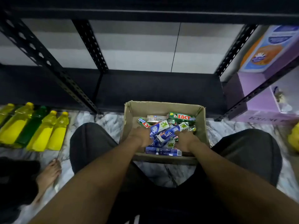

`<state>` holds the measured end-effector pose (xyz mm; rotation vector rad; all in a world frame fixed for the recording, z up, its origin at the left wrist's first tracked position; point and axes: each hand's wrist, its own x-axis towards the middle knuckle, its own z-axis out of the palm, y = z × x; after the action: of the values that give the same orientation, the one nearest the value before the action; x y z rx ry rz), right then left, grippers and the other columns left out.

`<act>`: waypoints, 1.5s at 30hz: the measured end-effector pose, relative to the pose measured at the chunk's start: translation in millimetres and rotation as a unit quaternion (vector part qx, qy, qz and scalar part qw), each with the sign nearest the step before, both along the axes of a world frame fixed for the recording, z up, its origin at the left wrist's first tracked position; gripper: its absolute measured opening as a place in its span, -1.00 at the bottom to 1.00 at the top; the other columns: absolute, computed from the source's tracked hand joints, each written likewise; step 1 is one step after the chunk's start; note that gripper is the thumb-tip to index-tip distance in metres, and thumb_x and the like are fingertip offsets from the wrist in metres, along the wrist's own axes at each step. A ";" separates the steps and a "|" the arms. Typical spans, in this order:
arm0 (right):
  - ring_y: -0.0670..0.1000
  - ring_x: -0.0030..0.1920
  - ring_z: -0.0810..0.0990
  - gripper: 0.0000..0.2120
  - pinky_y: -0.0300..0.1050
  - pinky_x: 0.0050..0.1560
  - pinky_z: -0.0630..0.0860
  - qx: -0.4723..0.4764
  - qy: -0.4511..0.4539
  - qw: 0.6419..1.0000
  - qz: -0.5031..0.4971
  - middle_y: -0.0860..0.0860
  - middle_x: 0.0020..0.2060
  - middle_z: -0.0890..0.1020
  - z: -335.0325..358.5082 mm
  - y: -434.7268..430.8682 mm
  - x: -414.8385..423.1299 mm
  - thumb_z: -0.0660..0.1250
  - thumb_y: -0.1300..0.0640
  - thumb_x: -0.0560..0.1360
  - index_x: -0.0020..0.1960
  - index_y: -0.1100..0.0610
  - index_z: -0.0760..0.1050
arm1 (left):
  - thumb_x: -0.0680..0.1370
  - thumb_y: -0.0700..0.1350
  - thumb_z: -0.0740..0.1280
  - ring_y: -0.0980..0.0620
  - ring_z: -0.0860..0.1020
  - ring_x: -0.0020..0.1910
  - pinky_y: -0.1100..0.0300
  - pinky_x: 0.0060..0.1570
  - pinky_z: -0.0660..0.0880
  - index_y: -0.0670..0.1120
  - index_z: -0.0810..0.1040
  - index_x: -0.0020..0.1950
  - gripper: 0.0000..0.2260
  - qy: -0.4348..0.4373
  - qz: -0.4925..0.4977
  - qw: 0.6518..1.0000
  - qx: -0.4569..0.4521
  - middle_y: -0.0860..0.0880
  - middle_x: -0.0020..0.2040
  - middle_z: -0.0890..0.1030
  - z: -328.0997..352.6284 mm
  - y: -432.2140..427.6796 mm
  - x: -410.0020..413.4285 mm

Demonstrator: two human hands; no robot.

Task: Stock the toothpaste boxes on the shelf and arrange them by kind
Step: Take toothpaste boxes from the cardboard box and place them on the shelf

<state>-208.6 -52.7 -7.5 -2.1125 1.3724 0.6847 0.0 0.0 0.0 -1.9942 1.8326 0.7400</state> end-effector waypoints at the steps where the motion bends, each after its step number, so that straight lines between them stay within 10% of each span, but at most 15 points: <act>1: 0.24 0.35 0.39 -0.36 0.13 0.29 0.44 -0.008 -0.001 1.000 -0.003 0.18 0.37 0.41 2.8 5.1 -4.9 0.30 -0.08 0.52 0.53 0.04 0.20 | 0.56 0.20 0.28 -0.14 0.54 0.17 0.06 0.15 0.49 -0.04 0.47 0.33 -0.56 0.003 -0.012 1.000 -0.002 -0.10 0.24 0.58 3.5 4.2 -3.3; 27: 0.24 0.48 0.17 -0.30 0.20 0.44 0.26 -0.073 -0.033 0.996 0.040 0.12 0.53 0.18 -109.7 -59.6 0.4 0.36 0.10 0.50 0.55 0.01 0.12 | 0.52 0.09 0.38 -0.09 0.51 0.22 -0.06 0.25 0.46 -0.04 0.46 0.31 -0.58 0.072 0.114 0.991 -0.017 -0.07 0.29 0.49 -133.3 -23.3 7.1; 45: 0.12 0.38 0.34 -0.39 0.12 0.39 0.23 -0.038 -0.074 0.991 0.107 0.02 0.39 0.41 -137.3 -63.4 -33.2 0.41 -0.19 0.44 0.41 -0.03 0.32 | 0.30 -0.03 0.65 0.01 0.55 0.12 0.15 0.08 0.51 0.01 0.56 0.04 -0.60 0.223 0.219 0.950 -0.017 0.00 0.16 0.57 -166.8 -4.2 25.7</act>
<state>-241.9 -116.1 -144.8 -2.3432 1.1204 0.5502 25.7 -4.2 -166.8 -2.4436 1.6256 1.3948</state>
